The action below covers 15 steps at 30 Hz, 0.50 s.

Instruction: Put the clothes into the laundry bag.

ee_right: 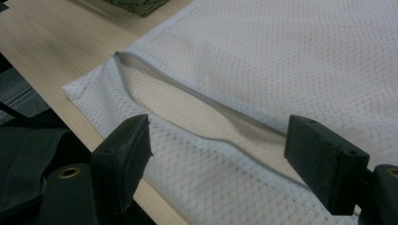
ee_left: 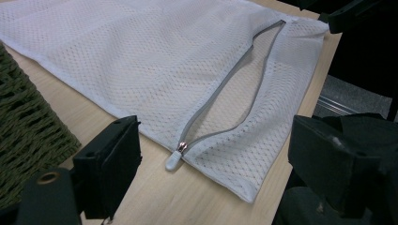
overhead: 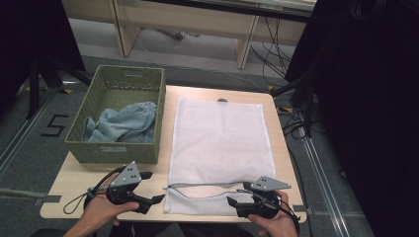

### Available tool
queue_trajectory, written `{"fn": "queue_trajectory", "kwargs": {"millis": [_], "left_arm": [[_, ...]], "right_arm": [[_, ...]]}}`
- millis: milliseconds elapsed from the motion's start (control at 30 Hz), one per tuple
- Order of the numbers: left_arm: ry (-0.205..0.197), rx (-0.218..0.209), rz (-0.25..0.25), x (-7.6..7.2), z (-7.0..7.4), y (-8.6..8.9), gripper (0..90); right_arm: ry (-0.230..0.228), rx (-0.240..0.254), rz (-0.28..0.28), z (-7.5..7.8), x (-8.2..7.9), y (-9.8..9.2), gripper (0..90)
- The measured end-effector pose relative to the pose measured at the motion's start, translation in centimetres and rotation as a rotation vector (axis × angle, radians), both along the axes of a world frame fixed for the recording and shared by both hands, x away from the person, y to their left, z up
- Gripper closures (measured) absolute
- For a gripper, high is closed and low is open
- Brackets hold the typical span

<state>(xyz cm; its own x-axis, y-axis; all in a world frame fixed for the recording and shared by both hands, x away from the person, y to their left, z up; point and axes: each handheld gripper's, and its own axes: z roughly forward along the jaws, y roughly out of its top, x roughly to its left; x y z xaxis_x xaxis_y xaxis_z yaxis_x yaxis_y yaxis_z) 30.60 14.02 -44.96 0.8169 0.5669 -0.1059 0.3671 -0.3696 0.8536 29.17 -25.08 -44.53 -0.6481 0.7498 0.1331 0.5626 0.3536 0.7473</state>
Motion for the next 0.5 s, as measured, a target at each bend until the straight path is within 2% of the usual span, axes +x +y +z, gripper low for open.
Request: {"fn": "queue_trajectory", "kwargs": {"millis": [33, 167, 200, 367, 433, 467, 500], "left_arm": [[-0.001, -0.001, -0.001, 0.01, 0.00, 0.01, 16.6], [0.008, -0.005, -0.009, 0.06, -0.04, 0.01, 16.6], [0.004, -0.007, -0.005, 0.05, -0.06, -0.03, 16.6], [0.008, -0.004, -0.004, 0.06, -0.01, -0.04, 16.6], [0.010, 0.004, -0.009, 0.08, 0.01, 0.00, 16.6], [0.006, 0.003, -0.004, 0.08, -0.01, -0.04, 16.6], [0.004, -0.003, -0.004, 0.09, -0.05, -0.08, 16.6]], "right_arm": [[-0.018, -0.001, 0.009, -0.11, 0.22, -0.07, 24.1], [-0.042, -0.025, 0.005, -0.06, 0.26, -0.21, 24.0], [-0.018, -0.009, -0.006, -0.01, 0.15, -0.08, 24.1], [-0.041, -0.026, 0.006, -0.12, 0.39, -0.22, 24.0], [-0.043, -0.031, 0.001, -0.13, 0.47, -0.29, 23.9], [-0.030, -0.018, -0.013, -0.19, 0.44, -0.20, 23.8], [-0.041, -0.022, -0.018, -0.22, 0.51, -0.25, 23.8]]}}
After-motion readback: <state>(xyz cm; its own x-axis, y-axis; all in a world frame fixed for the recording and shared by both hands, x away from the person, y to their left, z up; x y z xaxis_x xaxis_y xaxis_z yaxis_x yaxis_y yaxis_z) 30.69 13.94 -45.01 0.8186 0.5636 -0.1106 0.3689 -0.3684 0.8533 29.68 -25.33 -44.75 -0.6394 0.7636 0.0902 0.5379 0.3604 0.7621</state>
